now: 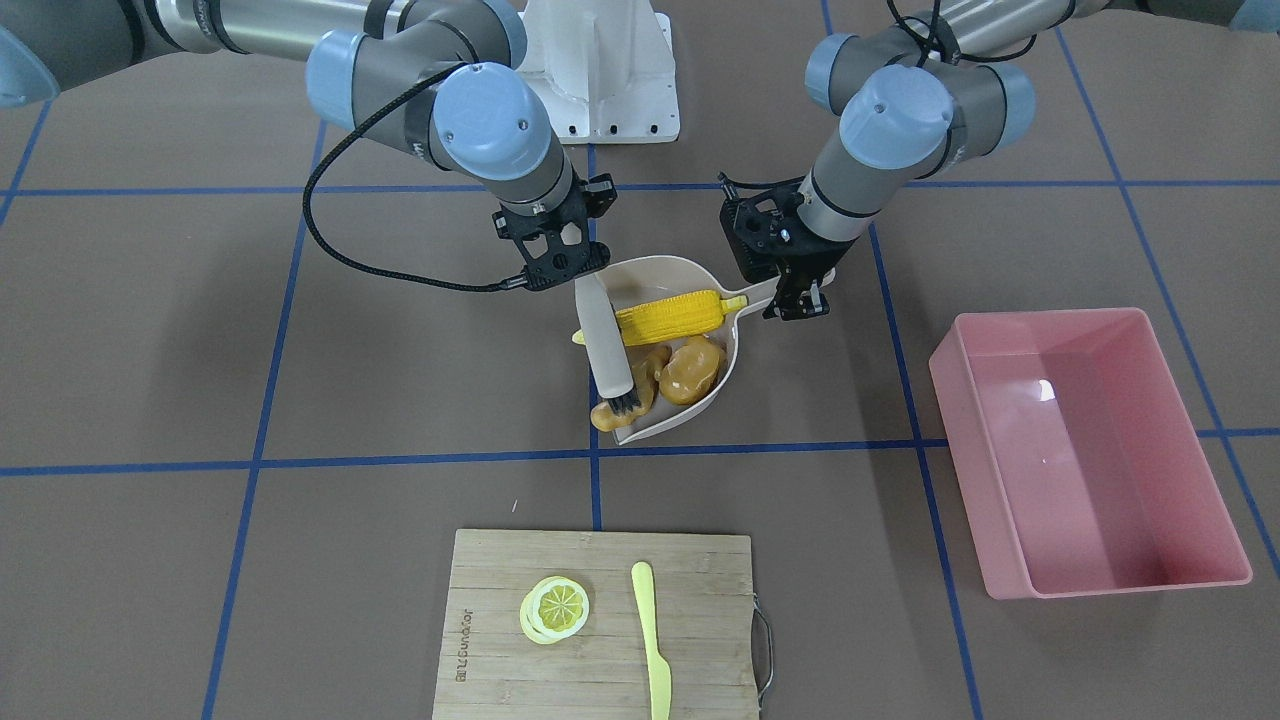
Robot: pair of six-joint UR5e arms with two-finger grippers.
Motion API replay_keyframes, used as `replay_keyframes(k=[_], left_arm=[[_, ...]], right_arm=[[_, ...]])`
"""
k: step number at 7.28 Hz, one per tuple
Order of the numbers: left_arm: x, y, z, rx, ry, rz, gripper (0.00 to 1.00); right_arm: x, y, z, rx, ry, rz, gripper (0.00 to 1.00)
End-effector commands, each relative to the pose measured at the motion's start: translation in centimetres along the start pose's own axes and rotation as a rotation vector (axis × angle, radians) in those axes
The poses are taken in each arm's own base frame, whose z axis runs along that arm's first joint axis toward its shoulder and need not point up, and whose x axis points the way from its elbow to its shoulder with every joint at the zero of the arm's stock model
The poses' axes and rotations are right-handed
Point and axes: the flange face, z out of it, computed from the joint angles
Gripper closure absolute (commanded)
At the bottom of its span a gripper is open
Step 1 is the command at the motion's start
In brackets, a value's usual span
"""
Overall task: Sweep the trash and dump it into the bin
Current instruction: 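Press the brush against the dustpan items with the right gripper to hold them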
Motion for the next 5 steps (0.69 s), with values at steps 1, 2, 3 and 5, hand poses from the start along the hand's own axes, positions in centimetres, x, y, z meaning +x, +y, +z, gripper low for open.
replay_keyframes(k=[1, 2, 3, 5], left_arm=[[0.0, -0.2, -0.4, 0.037, -0.007, -0.009, 1.00], [0.1, -0.5, -0.8, 0.064, -0.013, -0.006, 1.00], [0.0, -0.6, -1.1, 0.093, -0.019, -0.013, 1.00], [-0.3, -1.0, -2.4, 0.155, -0.033, -0.023, 1.00]], right_arm=[[0.4, 0.1, -0.7, 0.010, 0.001, 0.004, 1.00], [0.5, 0.1, -0.6, 0.008, 0.007, 0.010, 1.00], [0.7, 0.2, -0.7, 0.008, 0.009, 0.013, 1.00], [0.7, 0.3, -0.7, 0.011, 0.025, 0.019, 1.00]])
